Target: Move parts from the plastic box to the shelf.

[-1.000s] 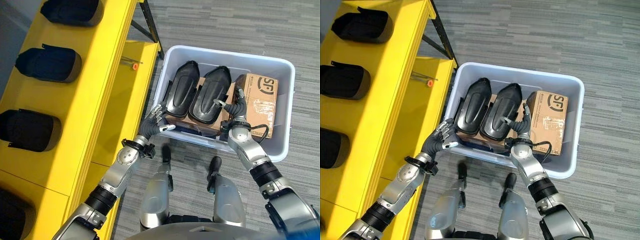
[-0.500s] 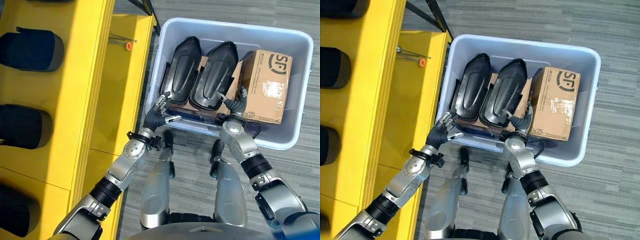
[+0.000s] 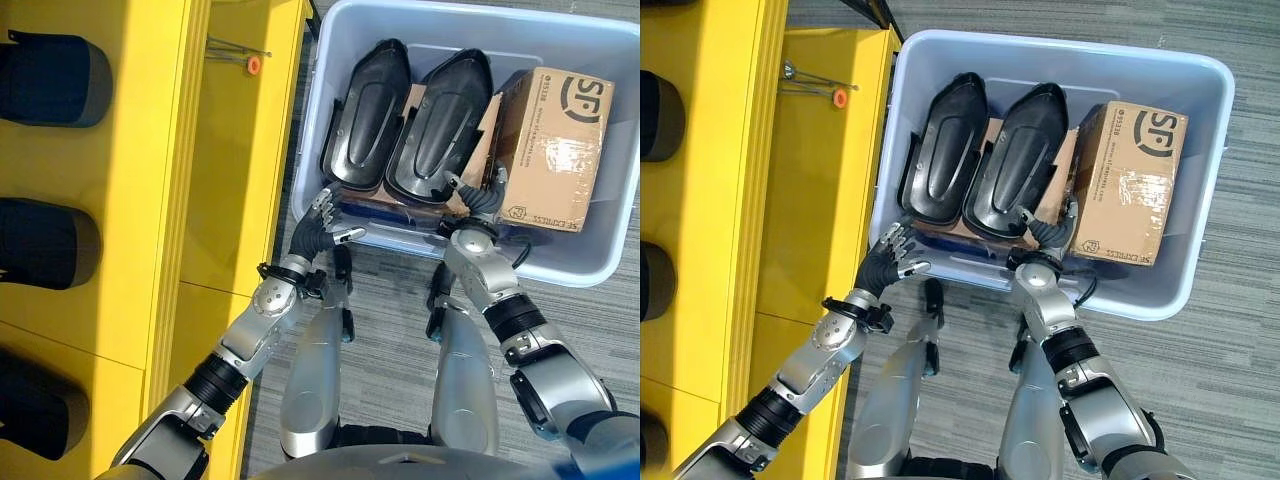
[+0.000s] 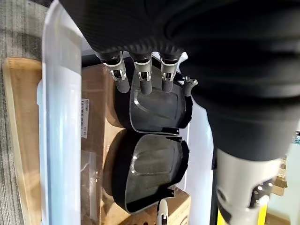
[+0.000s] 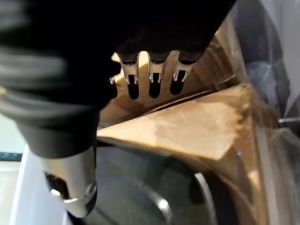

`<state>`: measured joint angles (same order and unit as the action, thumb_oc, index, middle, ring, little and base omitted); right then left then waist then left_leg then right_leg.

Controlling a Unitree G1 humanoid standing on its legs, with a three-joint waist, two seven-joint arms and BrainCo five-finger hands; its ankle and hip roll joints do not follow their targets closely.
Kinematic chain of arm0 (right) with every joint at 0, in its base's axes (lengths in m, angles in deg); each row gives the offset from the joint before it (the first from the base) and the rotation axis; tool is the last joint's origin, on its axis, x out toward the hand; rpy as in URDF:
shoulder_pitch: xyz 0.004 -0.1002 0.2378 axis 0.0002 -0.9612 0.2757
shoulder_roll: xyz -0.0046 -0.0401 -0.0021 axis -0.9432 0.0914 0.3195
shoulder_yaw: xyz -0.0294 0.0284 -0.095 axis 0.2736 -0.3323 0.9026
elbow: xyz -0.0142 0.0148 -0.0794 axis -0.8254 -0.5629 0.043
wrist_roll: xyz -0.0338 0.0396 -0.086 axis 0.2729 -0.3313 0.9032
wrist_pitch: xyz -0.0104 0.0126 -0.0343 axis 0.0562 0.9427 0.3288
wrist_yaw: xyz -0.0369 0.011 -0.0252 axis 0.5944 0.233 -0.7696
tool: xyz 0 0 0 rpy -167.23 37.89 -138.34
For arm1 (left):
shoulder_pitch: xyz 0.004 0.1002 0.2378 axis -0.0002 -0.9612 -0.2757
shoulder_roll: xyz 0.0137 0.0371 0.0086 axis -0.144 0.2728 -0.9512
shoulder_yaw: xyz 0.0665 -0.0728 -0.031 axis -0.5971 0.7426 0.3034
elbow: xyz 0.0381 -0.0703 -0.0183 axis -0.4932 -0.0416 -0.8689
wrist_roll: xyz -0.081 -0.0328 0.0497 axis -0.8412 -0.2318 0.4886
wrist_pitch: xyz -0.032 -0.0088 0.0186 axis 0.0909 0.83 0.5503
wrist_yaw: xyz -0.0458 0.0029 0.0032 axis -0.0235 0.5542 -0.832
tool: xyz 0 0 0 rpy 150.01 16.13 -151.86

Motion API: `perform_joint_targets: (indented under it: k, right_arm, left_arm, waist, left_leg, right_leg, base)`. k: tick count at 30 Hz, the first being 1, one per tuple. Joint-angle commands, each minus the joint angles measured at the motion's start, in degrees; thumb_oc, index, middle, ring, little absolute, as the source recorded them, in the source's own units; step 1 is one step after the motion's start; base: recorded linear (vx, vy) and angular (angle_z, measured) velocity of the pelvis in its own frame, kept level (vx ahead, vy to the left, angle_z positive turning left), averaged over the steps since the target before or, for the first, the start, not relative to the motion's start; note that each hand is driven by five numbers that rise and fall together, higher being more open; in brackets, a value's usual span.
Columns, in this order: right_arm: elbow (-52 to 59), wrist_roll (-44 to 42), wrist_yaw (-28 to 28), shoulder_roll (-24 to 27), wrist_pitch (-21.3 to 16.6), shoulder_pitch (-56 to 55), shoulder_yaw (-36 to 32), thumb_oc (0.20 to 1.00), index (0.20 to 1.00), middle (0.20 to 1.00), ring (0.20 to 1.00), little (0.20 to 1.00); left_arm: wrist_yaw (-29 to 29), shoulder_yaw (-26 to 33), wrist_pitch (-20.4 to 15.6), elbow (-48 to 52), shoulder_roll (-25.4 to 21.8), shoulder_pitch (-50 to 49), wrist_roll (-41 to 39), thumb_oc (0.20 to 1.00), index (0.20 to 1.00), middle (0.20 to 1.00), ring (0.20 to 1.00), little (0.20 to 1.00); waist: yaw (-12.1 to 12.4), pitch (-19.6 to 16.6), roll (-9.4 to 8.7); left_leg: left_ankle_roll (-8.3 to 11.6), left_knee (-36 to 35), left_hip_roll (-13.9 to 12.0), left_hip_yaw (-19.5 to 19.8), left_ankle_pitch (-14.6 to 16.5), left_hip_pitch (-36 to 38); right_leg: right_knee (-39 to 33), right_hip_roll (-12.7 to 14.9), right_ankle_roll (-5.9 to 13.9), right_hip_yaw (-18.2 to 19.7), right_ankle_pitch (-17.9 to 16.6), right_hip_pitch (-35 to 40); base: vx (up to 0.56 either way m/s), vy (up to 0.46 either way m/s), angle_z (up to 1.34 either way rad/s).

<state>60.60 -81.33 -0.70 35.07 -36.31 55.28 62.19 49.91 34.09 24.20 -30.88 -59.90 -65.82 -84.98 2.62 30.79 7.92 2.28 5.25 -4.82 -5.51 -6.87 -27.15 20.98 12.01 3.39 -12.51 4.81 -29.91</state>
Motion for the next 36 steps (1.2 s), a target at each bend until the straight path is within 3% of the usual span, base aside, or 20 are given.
perform_joint_targets:
  k: [1,5,10,14,21,24,26,30,31,36]
  right_arm:
    - [-0.3,6.6,-1.2,2.0,-1.7,2.8,-1.1,1.000,1.000,1.000,1.000,1.000]
    - [-2.2,9.6,-1.6,3.4,-0.7,5.5,-0.8,1.000,1.000,1.000,1.000,1.000]
    - [-5.7,7.6,-0.8,4.6,0.0,8.3,-0.8,1.000,1.000,1.000,1.000,1.000]
    - [-10.9,16.0,-2.4,7.1,1.8,13.1,-0.2,1.000,1.000,1.000,1.000,1.000]
    - [-14.6,13.6,-1.3,7.9,4.8,16.6,1.9,1.000,1.000,1.000,1.000,1.000]
    - [-16.3,16.7,-0.6,8.3,6.5,17.8,2.8,1.000,1.000,1.000,1.000,1.000]
    - [-17.8,19.5,-0.2,8.7,10.5,18.9,4.0,1.000,1.000,1.000,1.000,1.000]
    - [-20.3,18.9,-0.8,9.1,10.4,19.8,6.0,1.000,1.000,1.000,1.000,1.000]
    - [-20.8,18.3,-0.9,8.9,10.5,19.3,6.3,1.000,1.000,1.000,1.000,1.000]
    - [-23.2,7.3,0.4,7.7,5.5,19.4,4.9,1.000,1.000,1.000,1.000,1.000]
  left_arm:
    - [1.1,-0.5,-2.1,6.1,0.7,-0.9,-1.4,1.000,1.000,1.000,1.000,1.000]
    - [0.8,-0.7,-2.3,5.5,1.0,-0.5,-1.4,1.000,1.000,1.000,1.000,1.000]
    - [0.1,-1.0,-2.9,4.7,1.2,-0.2,-1.3,1.000,1.000,1.000,1.000,1.000]
    - [-0.3,-1.3,-4.2,3.8,1.1,0.3,-2.1,1.000,1.000,1.000,1.000,1.000]
    - [-1.2,-1.7,-4.7,3.8,1.1,0.4,-1.9,1.000,1.000,1.000,1.000,1.000]
    - [-1.2,-1.7,-4.9,3.3,1.3,0.5,-1.7,1.000,1.000,1.000,1.000,1.000]
    - [-1.4,-1.6,-5.8,2.8,1.2,0.5,-2.1,1.000,1.000,1.000,1.000,1.000]
    - [-1.0,-1.9,-6.7,2.4,1.4,0.4,-2.1,1.000,1.000,1.000,1.000,1.000]
    - [-1.1,-2.3,-7.1,2.2,1.5,-0.2,-2.4,1.000,1.000,1.000,1.000,1.000]
    - [-1.7,-2.3,-6.8,3.2,1.1,-0.1,-1.8,1.000,1.000,1.000,1.000,1.000]
  waist:
    - [-0.3,-1.0,2.26]
    - [0.1,-1.0,2.65]
    - [0.7,-1.0,3.16]
    - [1.7,-1.0,3.95]
    - [2.7,-1.0,4.36]
    - [3.0,-1.0,4.52]
    - [3.3,-1.0,4.57]
    - [3.6,-1.0,4.78]
    - [3.4,-1.0,4.61]
    - [3.9,-1.0,4.50]
  left_leg:
    - [-3.02,-0.1,6.8,-0.4,4.7,-0.9]
    - [-3.16,0.4,7.1,-0.3,4.5,-2.6]
    - [-3.28,1.0,7.4,-0.1,4.5,-4.1]
    - [-3.37,2.1,7.7,0.1,4.3,-6.6]
    - [-3.45,3.4,8.0,0.3,4.4,-9.2]
    - [-3.49,3.7,8.1,0.3,4.4,-10.0]
    - [-3.58,4.2,8.1,0.2,4.4,-11.1]
    - [-3.59,4.6,8.0,0.0,4.4,-12.2]
    - [-3.34,4.8,8.4,0.1,5.8,-11.0]
    - [-3.56,5.8,8.7,0.4,6.3,-12.3]
  right_leg:
    - [0.7,-5.9,0.41,6.6,1.4,-1.3]
    - [1.5,-5.7,0.50,6.8,1.4,-2.8]
    - [2.4,-5.7,0.50,7.0,1.6,-4.2]
    - [3.8,-5.4,0.62,7.0,1.9,-6.5]
    - [5.0,-5.2,0.60,6.8,2.1,-8.5]
    - [5.4,-5.2,0.67,6.9,2.1,-9.4]
    - [5.8,-5.2,0.74,6.8,2.1,-10.2]
    - [6.5,-5.1,0.80,6.9,2.2,-11.3]
    - [7.0,-4.8,1.20,7.5,3.7,-10.2]
    - [7.4,-4.7,1.20,7.3,4.0,-10.9]
  base:
    - [-0.01,0.039,0.03]
    - [-0.02,0.043,0.03]
    - [-0.01,0.042,0.03]
    - [-0.02,0.059,0.10]
    - [-0.01,0.030,0.10]
    - [0.00,0.033,0.04]
    - [0.00,0.035,0.05]
    - [0.02,0.037,0.01]
    - [0.06,0.023,0.01]
    - [0.01,-0.003,0.12]
